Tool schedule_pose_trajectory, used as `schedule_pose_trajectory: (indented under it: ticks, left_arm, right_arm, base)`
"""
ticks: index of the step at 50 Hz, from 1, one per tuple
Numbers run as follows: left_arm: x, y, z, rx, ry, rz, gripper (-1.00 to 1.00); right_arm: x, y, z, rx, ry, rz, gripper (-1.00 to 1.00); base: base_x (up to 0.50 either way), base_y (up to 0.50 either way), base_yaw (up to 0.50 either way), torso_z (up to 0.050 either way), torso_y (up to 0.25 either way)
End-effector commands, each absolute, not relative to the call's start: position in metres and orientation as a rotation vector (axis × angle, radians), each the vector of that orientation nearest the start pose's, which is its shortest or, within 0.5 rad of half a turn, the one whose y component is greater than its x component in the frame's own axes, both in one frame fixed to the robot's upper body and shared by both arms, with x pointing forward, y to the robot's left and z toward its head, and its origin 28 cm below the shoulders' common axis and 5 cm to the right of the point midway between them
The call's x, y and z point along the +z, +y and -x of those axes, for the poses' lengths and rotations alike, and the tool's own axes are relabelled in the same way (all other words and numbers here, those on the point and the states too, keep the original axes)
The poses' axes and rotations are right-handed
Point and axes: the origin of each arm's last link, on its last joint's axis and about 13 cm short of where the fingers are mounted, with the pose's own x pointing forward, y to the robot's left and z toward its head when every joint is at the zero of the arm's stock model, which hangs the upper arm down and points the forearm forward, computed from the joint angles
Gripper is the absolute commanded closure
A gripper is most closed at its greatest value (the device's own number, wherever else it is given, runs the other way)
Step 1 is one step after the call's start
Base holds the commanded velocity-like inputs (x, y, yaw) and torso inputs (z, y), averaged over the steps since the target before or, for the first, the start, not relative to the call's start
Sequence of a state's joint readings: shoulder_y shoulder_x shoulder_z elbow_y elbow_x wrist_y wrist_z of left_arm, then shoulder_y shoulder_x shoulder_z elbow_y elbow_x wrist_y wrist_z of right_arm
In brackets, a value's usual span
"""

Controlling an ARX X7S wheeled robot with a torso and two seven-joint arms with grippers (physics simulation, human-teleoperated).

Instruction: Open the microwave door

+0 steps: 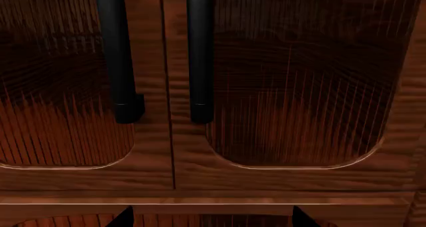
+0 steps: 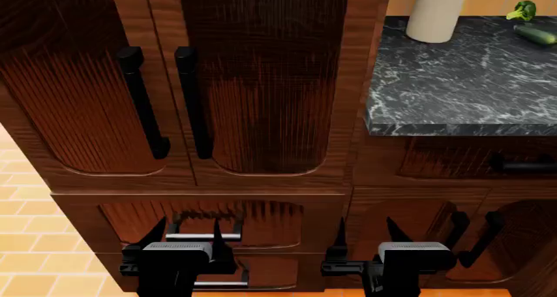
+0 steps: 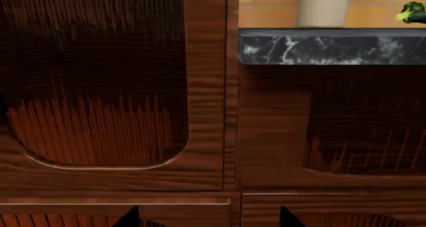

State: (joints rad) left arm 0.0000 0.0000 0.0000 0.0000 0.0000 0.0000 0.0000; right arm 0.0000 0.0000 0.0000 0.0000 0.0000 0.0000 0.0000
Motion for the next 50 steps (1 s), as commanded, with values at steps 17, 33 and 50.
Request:
schedule_pose_trajectory:
  ticks: [17, 33, 50]
  left_arm:
    - [0.024, 0.205, -0.207, -0.029, -0.029, 0.033, -1.00]
    - [0.042, 0.204, -0.210, -0.027, -0.084, 0.042, -1.00]
    - [0.172, 0.202, -0.256, -0.009, -0.467, 0.087, -1.00]
  right_arm:
    - [0.016, -0.094, -0.211, 0.006, -0.019, -0.009, -1.00]
    - [0.025, -0.096, -0.213, 0.002, -0.058, -0.002, -1.00]
    - [0.148, -0.124, -0.240, -0.081, -0.377, 0.150, -1.00]
  base:
    - [0.00, 0.00, 0.00, 0.016, 0.005]
    - [0.00, 0.00, 0.00, 0.050, 0.013]
    - [0.00, 0.00, 0.00, 0.050, 0.011]
